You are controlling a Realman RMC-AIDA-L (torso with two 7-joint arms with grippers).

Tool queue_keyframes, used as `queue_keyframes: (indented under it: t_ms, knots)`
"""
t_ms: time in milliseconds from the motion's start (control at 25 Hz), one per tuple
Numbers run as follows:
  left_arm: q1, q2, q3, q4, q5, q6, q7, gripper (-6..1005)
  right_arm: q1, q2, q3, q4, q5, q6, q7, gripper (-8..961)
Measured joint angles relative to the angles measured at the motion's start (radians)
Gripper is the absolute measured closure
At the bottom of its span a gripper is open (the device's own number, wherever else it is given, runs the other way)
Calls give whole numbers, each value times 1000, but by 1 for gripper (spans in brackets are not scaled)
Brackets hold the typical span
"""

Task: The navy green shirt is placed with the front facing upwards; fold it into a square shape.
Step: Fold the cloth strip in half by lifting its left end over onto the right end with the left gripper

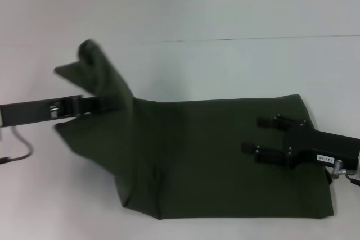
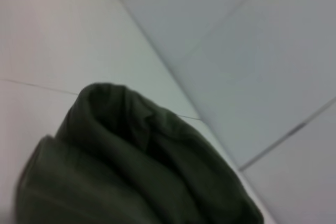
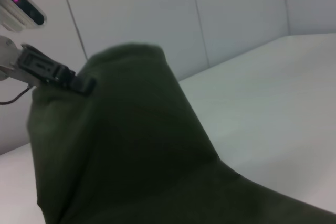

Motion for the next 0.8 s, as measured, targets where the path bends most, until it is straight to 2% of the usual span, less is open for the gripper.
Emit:
queue_keyframes:
  t_ms: [240, 640, 800]
  knots:
    - [-39, -10, 139, -103, -120, -67, 0, 890, -30, -1, 9, 0, 1, -2, -9, 58]
    - [-51, -10, 481, -217, -305, -337, 6, 892, -78, -3, 25, 8, 8, -8, -26, 59]
    - [-63, -12, 558, -234, -364, -380, 7, 892, -93, -4, 32, 8, 15, -9, -30, 59]
